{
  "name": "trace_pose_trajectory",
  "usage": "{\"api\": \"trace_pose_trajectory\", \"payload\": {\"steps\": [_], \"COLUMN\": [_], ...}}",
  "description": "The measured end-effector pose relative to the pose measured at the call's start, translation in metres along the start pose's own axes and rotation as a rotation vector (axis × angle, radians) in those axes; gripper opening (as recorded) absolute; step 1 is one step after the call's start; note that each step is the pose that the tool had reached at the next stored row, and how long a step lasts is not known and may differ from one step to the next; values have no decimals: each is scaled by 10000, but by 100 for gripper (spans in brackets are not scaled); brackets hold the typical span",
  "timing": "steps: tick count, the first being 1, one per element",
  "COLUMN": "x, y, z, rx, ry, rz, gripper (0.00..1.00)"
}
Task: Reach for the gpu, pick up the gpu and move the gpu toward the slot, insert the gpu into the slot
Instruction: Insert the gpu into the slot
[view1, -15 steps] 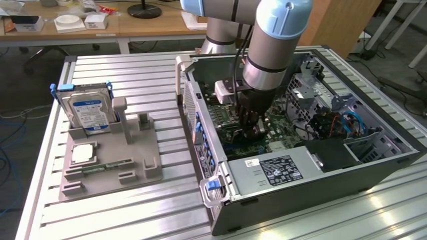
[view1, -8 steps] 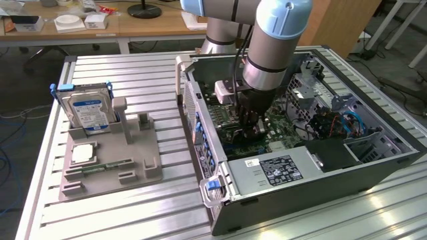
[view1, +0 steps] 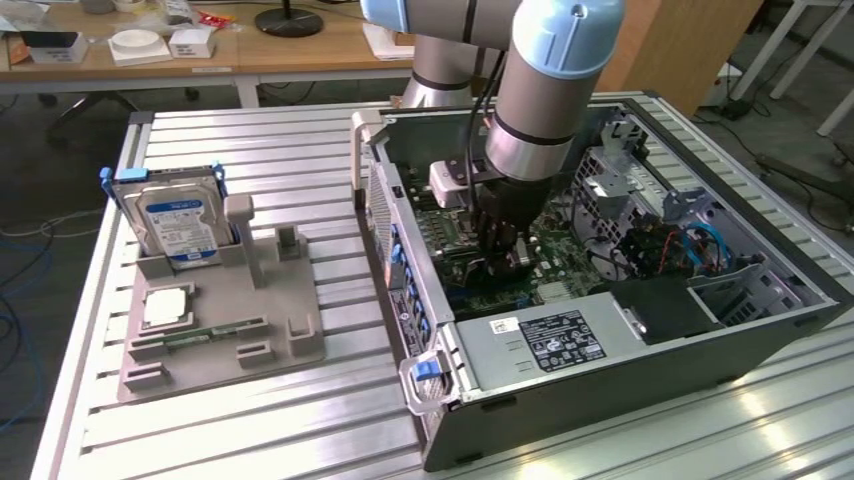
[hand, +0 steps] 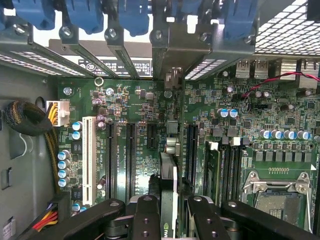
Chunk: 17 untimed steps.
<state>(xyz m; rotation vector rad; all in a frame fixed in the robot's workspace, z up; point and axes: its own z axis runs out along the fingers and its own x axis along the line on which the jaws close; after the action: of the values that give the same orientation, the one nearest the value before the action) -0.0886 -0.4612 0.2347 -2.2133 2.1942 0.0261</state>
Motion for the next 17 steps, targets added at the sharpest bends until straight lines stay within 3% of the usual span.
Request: {"api": "trace_pose_trajectory", "payload": {"steps": [2, 3, 4, 8, 17], "x": [-4, -3, -2, -1, -8], "y": [3, 2, 2, 0, -1], "z": [12, 9, 5, -23, -288], "rx": [5, 10, 6, 7, 71], "ry": [-35, -23, -11, 1, 1], "rz": [7, 7, 6, 0, -1], "gripper": [27, 27, 33, 33, 33]}}
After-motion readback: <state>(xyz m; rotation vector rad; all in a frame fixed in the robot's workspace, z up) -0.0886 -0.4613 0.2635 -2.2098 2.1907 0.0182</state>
